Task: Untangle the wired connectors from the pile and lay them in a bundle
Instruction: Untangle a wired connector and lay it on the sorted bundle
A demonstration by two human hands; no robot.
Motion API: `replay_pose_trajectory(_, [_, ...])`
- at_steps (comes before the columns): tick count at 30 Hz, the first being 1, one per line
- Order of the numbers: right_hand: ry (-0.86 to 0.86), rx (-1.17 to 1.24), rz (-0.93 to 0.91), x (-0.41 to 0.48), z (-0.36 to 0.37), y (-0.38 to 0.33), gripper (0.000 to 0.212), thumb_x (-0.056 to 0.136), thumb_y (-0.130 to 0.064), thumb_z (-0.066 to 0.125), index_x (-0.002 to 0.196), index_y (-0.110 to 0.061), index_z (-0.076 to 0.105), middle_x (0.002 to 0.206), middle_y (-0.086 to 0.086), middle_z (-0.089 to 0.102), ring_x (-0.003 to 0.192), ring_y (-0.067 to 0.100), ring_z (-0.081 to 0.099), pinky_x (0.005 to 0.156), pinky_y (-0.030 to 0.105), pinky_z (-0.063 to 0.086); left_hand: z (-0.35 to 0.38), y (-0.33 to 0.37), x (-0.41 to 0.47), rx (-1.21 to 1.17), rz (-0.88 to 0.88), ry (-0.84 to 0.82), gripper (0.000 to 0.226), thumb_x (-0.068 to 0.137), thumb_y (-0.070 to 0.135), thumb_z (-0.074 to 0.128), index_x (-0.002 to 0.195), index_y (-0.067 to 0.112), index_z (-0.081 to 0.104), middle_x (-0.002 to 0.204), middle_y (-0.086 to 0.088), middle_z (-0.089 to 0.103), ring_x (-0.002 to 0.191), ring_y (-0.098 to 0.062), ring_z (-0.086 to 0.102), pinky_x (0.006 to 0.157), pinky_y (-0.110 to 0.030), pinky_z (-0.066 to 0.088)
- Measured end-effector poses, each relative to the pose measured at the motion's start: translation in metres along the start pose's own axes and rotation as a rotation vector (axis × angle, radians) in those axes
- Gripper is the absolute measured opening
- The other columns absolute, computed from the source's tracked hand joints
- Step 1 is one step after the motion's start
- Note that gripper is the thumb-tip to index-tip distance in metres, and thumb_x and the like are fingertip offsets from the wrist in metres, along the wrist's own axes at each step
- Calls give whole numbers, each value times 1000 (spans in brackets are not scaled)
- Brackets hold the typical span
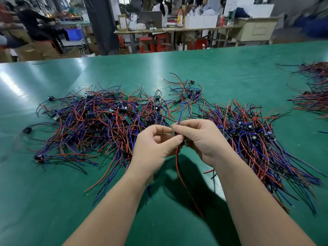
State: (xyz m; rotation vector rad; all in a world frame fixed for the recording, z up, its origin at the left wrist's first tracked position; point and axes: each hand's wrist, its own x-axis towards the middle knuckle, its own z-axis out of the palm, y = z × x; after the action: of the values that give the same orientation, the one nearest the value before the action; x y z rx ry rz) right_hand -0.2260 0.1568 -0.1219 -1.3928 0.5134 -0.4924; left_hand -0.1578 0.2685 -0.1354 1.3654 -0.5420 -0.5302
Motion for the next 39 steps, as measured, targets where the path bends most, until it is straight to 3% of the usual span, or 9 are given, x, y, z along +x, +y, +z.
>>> replay_pose_trajectory(4, [11,-3,4,1,-4,-1,11,78,-7,72,68,-11,70,61,3,63,57,12,53,57,22,41,-3,2,1,24,-104,-44,30,71,1,78,90,9,58,67,-3,70,59,-12,66,57,-25,56])
replay_pose_trajectory(13, [196,311,-38,4,-28,-18,10,80,4,65,74,-5,64,55,2,65,50,11,64,47,15,48,-15,19,-11,271,-396,-656,16,78,4,74,86,15,64,63,5,66,56,-4,63,50,-13,46])
replay_pose_trajectory(17, [242,364,-82,4,-34,-19,12,81,7,64,77,-4,64,56,1,66,54,14,67,50,14,50,-14,18,-13,281,-411,-760,15,77,6,75,83,18,69,69,-2,70,57,-8,65,51,-14,47])
replay_pose_trajectory(22, [288,348,-109,7,-33,-14,7,86,2,62,80,-1,64,61,5,67,56,17,69,50,15,51,-22,20,-11,255,-400,-776,20,78,5,74,86,22,72,69,-1,69,57,-10,65,51,-15,48])
replay_pose_trajectory(27, [316,-233,-120,11,-35,-7,48,96,-16,54,141,-9,39,114,8,57,88,23,66,71,34,58,-23,21,-3,79,-404,-469,28,72,8,73,99,8,66,67,-2,69,54,-9,64,54,-20,54])
replay_pose_trajectory(31, [135,-549,-244,-4,-26,-12,18,89,-22,62,105,-29,62,89,-3,65,71,17,70,74,49,56,-24,14,5,56,-333,-215,17,80,7,69,96,5,66,72,-4,72,60,-10,67,54,-18,53])
replay_pose_trajectory(34, [-140,-664,-242,-11,-13,-9,20,77,-29,75,95,-34,68,86,-8,68,66,7,66,67,28,54,-23,10,6,66,-306,-196,17,83,12,66,98,4,65,73,-4,72,61,-10,67,56,-19,54])
replay_pose_trajectory(36, [-154,-843,-325,-11,-7,-4,19,74,-27,78,93,-29,73,84,-13,67,63,-10,56,64,7,41,-21,10,5,39,-289,-218,15,92,11,57,99,1,65,72,-4,70,59,-10,67,55,-19,54])
replay_pose_trajectory(39, [-85,-872,-359,-11,-5,-3,23,77,-23,77,100,-24,75,86,-11,66,71,-8,54,72,9,41,-19,12,4,-3,-265,-207,20,100,9,45,108,1,62,76,-5,72,62,-15,70,54,-19,54])
